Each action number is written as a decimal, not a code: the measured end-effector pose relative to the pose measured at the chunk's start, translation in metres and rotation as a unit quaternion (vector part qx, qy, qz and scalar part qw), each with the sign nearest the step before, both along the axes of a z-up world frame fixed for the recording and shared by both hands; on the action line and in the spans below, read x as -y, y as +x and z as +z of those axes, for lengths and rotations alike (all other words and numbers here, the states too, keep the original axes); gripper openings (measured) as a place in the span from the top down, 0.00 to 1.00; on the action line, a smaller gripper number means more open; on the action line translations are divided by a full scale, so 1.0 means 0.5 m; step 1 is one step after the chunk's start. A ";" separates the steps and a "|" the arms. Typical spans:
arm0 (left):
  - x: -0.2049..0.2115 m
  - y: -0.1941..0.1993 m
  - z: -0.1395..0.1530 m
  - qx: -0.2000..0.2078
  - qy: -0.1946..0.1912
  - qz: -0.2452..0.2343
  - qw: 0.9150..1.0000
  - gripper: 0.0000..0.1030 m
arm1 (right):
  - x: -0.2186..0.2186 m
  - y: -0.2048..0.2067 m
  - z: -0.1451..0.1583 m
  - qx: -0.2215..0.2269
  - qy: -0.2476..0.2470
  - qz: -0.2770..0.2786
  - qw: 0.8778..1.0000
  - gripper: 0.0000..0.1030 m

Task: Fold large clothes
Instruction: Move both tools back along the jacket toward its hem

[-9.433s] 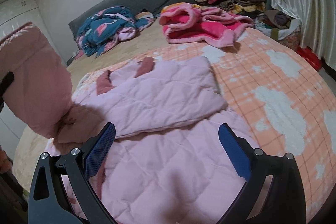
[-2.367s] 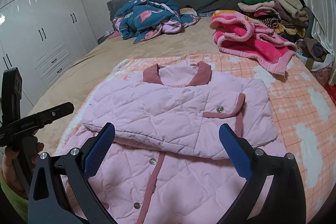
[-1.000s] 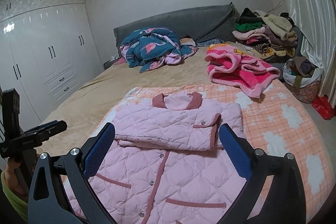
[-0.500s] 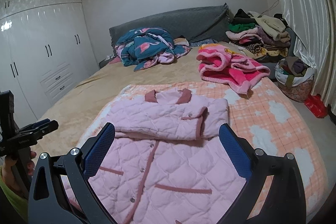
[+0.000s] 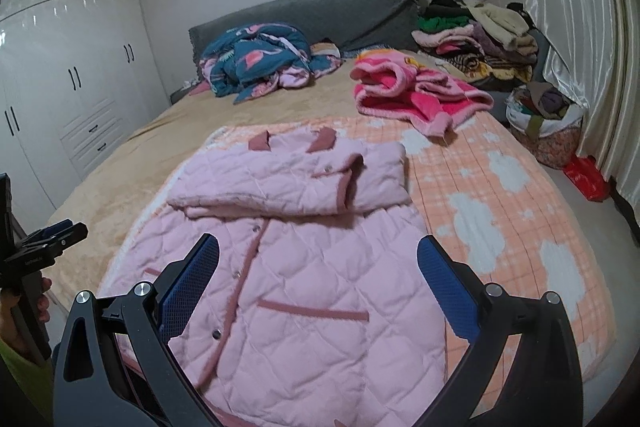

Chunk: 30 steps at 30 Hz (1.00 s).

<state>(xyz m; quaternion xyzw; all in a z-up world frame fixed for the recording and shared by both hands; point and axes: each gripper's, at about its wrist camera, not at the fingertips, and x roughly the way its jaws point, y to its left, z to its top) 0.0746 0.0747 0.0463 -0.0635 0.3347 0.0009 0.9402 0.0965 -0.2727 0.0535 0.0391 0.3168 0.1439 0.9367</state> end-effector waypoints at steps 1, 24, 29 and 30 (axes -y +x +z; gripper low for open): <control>-0.001 -0.001 -0.007 -0.002 0.001 0.002 1.000 0.09 | 0.003 0.000 -0.005 -0.003 -0.001 -0.001 1.000 0.04; -0.026 -0.031 -0.113 -0.054 0.018 0.029 0.998 0.09 | 0.057 -0.017 -0.131 -0.065 -0.021 -0.023 0.997 0.04; -0.041 -0.037 -0.140 -0.070 0.020 0.037 0.997 0.09 | 0.064 -0.018 -0.152 -0.076 -0.024 -0.025 0.997 0.04; -0.044 -0.038 -0.143 -0.072 0.021 0.038 0.996 0.09 | 0.064 -0.018 -0.155 -0.078 -0.025 -0.025 0.996 0.04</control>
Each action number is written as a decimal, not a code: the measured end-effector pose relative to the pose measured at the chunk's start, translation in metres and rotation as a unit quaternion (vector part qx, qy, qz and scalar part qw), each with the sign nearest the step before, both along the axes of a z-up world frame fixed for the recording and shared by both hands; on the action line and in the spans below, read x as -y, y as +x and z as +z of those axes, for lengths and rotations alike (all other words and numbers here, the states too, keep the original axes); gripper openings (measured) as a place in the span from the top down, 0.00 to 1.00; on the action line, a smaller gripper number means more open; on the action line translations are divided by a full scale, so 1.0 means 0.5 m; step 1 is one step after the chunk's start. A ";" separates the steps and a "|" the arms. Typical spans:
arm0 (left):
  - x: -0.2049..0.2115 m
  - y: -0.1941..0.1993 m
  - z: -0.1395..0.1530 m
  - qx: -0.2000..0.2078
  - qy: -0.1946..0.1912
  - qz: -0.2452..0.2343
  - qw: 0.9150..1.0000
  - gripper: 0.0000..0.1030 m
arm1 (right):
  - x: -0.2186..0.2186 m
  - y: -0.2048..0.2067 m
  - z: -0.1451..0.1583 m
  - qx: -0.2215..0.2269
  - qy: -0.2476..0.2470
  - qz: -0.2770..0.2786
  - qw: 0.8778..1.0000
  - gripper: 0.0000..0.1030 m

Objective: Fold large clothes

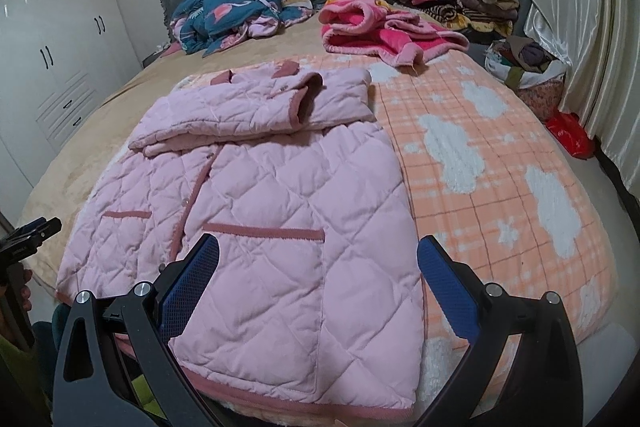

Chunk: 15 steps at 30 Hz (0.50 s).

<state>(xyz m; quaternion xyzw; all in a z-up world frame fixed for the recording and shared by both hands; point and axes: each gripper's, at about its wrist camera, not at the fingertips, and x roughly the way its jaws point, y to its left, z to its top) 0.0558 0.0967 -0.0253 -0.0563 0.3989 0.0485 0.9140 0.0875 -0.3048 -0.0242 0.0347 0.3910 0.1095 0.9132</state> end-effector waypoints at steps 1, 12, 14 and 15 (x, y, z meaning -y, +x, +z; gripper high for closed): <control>-0.005 -0.002 -0.006 -0.004 0.001 0.002 1.000 0.09 | 0.001 -0.001 -0.002 -0.001 -0.001 0.000 1.000 0.04; -0.042 -0.024 -0.051 -0.035 0.003 0.018 0.999 0.09 | 0.009 -0.008 -0.042 -0.024 -0.008 0.006 1.000 0.04; -0.050 -0.028 -0.059 -0.040 0.002 0.023 0.999 0.09 | 0.010 -0.011 -0.048 -0.027 -0.010 0.007 1.000 0.04; -0.056 -0.031 -0.064 -0.043 -0.001 0.026 0.999 0.09 | 0.010 -0.012 -0.050 -0.028 -0.010 0.008 1.000 0.04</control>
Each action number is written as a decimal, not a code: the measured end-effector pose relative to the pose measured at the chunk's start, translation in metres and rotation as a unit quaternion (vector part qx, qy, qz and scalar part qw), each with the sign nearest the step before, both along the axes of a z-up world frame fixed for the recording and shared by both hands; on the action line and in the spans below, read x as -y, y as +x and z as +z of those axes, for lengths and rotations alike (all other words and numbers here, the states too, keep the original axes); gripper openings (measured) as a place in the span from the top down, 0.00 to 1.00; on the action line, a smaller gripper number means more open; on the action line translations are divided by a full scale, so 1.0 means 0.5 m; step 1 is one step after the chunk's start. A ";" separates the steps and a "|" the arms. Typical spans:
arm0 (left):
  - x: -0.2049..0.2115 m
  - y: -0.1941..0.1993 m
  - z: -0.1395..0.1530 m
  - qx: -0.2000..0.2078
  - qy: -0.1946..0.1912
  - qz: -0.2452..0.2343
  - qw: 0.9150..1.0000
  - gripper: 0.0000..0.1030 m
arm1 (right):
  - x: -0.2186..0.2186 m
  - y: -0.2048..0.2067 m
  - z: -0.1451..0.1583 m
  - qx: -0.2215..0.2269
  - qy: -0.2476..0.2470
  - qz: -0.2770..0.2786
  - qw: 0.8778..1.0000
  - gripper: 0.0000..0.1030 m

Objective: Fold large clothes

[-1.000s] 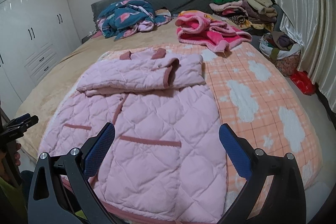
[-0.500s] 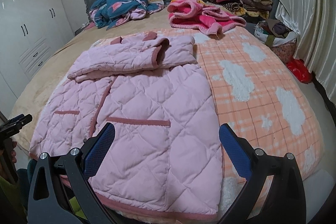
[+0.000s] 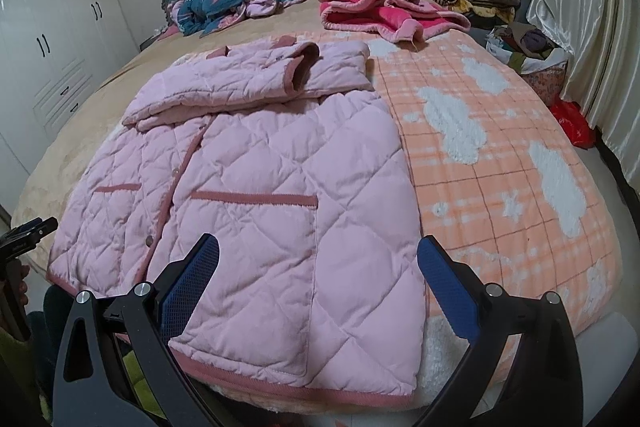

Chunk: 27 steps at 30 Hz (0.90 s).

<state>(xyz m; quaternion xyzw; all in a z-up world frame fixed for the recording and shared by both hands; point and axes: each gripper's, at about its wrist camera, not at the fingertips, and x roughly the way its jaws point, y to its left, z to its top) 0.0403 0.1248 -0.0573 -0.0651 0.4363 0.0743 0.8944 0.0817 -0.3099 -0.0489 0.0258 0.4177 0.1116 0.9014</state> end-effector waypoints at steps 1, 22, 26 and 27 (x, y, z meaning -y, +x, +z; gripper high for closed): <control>-0.005 -0.001 -0.004 -0.003 -0.002 0.004 1.000 0.09 | 0.001 -0.001 -0.001 -0.001 0.000 0.000 1.000 0.04; -0.093 -0.041 -0.093 -0.048 -0.101 0.019 0.994 0.27 | 0.027 -0.017 -0.042 -0.024 0.002 -0.004 1.000 0.04; -0.101 -0.045 -0.104 -0.054 -0.107 0.021 0.993 0.35 | 0.034 -0.020 -0.053 -0.032 0.001 -0.005 0.999 0.04; -0.103 -0.048 -0.105 -0.054 -0.108 0.021 0.992 0.39 | 0.036 -0.021 -0.056 -0.034 0.001 -0.004 0.999 0.04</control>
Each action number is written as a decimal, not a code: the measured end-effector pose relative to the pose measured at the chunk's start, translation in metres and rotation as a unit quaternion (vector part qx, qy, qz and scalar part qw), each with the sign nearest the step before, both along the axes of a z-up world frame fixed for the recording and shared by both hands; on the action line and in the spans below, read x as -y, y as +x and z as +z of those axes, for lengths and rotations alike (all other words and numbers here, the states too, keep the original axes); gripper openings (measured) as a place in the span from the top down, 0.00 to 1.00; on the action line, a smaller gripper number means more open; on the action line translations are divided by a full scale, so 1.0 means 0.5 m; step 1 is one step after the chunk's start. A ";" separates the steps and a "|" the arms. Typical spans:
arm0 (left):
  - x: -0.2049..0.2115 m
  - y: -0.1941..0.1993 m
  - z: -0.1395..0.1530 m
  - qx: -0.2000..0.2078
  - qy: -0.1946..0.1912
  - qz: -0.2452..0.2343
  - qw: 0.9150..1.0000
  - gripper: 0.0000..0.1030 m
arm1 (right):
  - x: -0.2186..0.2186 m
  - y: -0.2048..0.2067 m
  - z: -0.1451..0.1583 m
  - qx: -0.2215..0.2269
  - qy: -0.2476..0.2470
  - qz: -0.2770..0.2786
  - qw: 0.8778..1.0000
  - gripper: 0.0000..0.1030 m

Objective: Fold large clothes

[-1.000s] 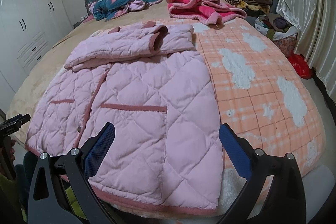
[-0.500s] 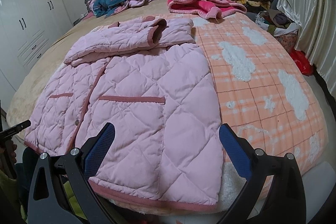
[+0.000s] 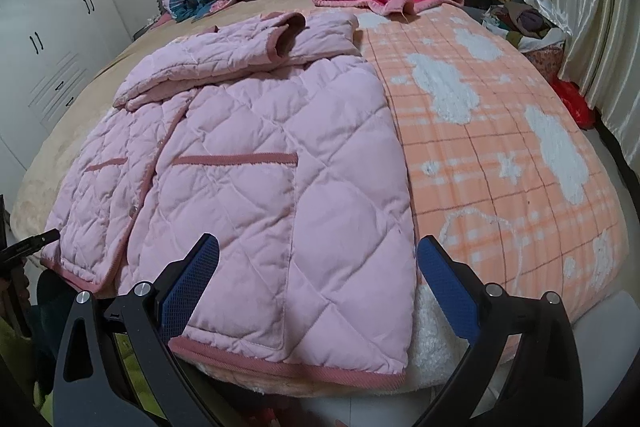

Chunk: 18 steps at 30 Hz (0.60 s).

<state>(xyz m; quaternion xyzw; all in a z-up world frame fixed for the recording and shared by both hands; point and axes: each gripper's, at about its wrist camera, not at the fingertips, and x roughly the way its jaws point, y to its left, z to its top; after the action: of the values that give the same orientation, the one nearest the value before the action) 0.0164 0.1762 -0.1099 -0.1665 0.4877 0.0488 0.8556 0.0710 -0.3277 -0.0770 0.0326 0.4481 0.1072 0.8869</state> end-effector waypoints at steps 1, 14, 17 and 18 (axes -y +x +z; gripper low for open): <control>0.000 0.000 0.000 0.000 -0.001 -0.001 1.000 0.43 | 0.001 -0.001 -0.003 -0.002 0.000 0.001 1.000 0.04; 0.018 -0.010 0.022 0.016 -0.012 -0.027 0.999 0.68 | 0.022 -0.030 -0.065 -0.056 0.005 0.016 0.998 0.04; 0.022 -0.006 0.014 0.012 -0.007 -0.031 0.999 0.67 | 0.023 -0.036 -0.080 -0.069 0.010 0.023 0.997 0.04; 0.021 -0.005 0.009 0.009 -0.006 -0.029 1.000 0.67 | 0.022 -0.039 -0.086 -0.073 0.010 0.026 0.997 0.04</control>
<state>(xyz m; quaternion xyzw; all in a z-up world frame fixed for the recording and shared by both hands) 0.0139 0.1658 -0.1055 -0.1577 0.4845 0.0200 0.8602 0.0514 -0.3388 -0.1200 0.0375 0.5112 0.1324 0.8484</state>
